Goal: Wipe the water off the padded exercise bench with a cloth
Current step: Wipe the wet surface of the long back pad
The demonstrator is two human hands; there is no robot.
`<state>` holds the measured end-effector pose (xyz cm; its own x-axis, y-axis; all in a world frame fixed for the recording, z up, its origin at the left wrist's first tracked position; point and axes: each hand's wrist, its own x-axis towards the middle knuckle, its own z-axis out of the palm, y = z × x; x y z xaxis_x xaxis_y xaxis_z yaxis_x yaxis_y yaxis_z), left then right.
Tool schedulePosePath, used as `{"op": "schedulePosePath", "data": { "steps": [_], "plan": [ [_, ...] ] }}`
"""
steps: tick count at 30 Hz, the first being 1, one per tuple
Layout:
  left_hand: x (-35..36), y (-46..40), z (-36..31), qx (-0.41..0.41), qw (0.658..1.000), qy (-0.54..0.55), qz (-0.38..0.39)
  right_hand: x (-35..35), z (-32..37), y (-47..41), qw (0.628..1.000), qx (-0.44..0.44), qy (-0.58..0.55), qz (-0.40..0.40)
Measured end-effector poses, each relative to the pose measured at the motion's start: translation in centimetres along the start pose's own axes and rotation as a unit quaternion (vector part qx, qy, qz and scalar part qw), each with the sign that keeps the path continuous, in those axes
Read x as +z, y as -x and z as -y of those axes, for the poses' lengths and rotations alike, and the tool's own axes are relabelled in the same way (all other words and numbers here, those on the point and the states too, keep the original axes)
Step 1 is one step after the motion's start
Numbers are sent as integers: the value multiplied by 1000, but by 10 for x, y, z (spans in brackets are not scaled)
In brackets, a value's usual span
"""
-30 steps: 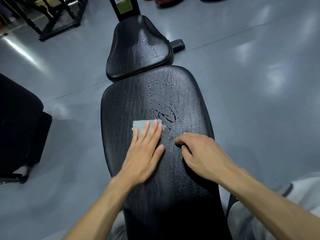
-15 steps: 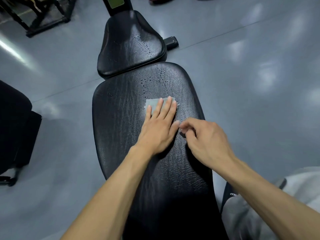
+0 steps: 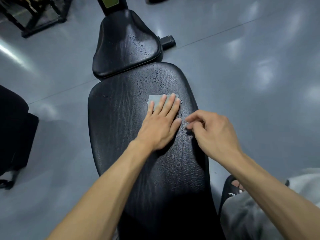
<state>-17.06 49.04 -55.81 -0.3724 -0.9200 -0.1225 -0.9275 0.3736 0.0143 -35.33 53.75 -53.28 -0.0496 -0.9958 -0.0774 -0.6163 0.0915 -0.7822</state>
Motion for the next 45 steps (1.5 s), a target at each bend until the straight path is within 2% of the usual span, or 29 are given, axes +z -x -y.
{"op": "schedulePosePath", "data": {
  "steps": [2, 5, 8, 12, 15, 20, 22, 24, 26, 28, 30, 31, 35, 37, 43, 45],
  "plan": [
    [5, 10, -16, 13, 1000, -11, -5, -4, -1, -4, 1000, 5, -16, -10],
    [16, 49, -33, 113, 993, -39, 2, -10, -4, -9, 999, 10, -34, -21],
    [13, 48, -16, 155, 987, -45, 18, -11, -4, -10, 999, 14, -46, -19],
    [-6, -2, 5, 71, 997, -8, 10, -16, -4, -11, 998, 18, -61, -23],
    [-5, -14, -6, 26, 1000, -15, -3, -23, -3, -13, 996, 28, -76, -26],
    [11, 45, -29, 177, 983, -54, 6, -27, -3, -15, 995, 37, -94, -28],
    [11, 46, -19, 200, 978, -54, 17, -26, -3, -16, 994, 37, -95, -28],
    [5, 25, -8, 176, 983, -50, 4, -25, -4, -17, 994, 37, -95, -27],
    [-4, -6, -1, 116, 993, -28, -9, -25, -3, -17, 994, 37, -96, -25],
    [-10, -27, -6, 49, 999, -6, -17, -26, -3, -16, 994, 37, -94, -27],
    [-5, -30, -23, 19, 999, 4, -28, -27, -4, -16, 994, 37, -96, -32],
    [-2, -23, -32, 34, 999, 0, -32, -27, -4, -16, 994, 36, -99, -35],
    [15, 17, -42, 180, 983, -38, -14, -28, -3, -17, 993, 37, -102, -38],
    [10, 10, -29, 205, 978, -23, -12, -28, -3, -18, 994, 38, -94, -37],
    [-10, -42, -26, 72, 997, 0, -31, -31, -5, -18, 994, 41, -98, -38],
    [-5, -36, -38, 93, 995, -15, -36, -32, -6, -18, 993, 42, -98, -43]
  ]
}}
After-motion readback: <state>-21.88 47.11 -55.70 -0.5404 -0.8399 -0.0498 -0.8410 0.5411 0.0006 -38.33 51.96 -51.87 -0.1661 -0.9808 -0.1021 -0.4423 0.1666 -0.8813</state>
